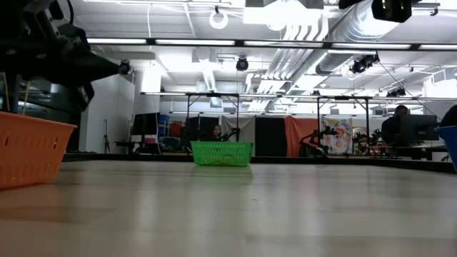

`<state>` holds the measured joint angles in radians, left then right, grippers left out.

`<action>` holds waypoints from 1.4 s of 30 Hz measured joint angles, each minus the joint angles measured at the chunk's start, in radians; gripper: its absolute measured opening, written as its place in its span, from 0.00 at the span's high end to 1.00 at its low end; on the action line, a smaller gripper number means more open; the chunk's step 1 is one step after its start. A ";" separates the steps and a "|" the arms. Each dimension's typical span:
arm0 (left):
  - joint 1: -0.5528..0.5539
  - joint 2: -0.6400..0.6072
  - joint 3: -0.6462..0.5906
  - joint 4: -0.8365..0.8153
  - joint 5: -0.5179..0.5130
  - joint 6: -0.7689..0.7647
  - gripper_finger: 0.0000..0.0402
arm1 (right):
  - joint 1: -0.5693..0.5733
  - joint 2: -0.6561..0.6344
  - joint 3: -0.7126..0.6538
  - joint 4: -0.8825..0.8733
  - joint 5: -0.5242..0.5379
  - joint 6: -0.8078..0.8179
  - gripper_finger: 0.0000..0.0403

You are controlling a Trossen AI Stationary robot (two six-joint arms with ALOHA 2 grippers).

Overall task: Sort rubber bands into baskets
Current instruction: Return to Home Position

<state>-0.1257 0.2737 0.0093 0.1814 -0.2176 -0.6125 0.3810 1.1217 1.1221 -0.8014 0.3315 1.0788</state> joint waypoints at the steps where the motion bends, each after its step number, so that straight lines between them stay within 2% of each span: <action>1: 0.000 0.000 0.000 -0.004 0.000 -0.005 1.00 | 0.004 -0.001 -0.010 -0.001 0.002 0.006 1.00; 5: 0.000 0.001 0.000 -0.059 0.000 -0.026 1.00 | 0.008 -0.032 -0.108 0.060 -0.036 0.021 1.00; 8: -0.002 0.001 0.000 -0.081 0.000 -0.022 1.00 | 0.004 -0.102 -0.251 0.194 -0.074 0.005 1.00; 11: -0.002 0.001 0.000 -0.093 0.000 -0.020 1.00 | -0.030 -0.207 -0.397 0.369 -0.079 -0.081 1.00; 16: -0.002 0.001 0.000 -0.092 0.000 -0.022 1.00 | -0.176 -0.422 -0.609 0.500 -0.145 -0.313 1.00; 21: -0.002 0.001 -0.001 -0.092 0.000 -0.022 1.00 | -0.353 -0.659 -0.780 0.595 -0.316 -0.547 1.00; 26: -0.002 0.001 -0.001 -0.092 -0.001 -0.021 1.00 | -0.451 -0.827 -0.915 0.797 -0.454 -0.679 1.00; 29: -0.002 0.001 -0.001 -0.093 -0.001 -0.019 1.00 | -0.475 -0.878 -1.002 0.906 -0.496 -0.695 1.00; 34: -0.002 0.001 -0.001 -0.094 -0.001 -0.019 1.00 | -0.480 -0.902 -1.111 1.067 -0.506 -0.687 1.00; 42: -0.002 0.001 -0.001 -0.096 -0.001 -0.020 1.00 | -0.480 -0.893 -1.112 0.868 -0.428 -0.795 1.00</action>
<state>-0.1280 0.2748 0.0082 0.0853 -0.2188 -0.6323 -0.0994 0.2283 0.0101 0.0662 -0.0963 0.2835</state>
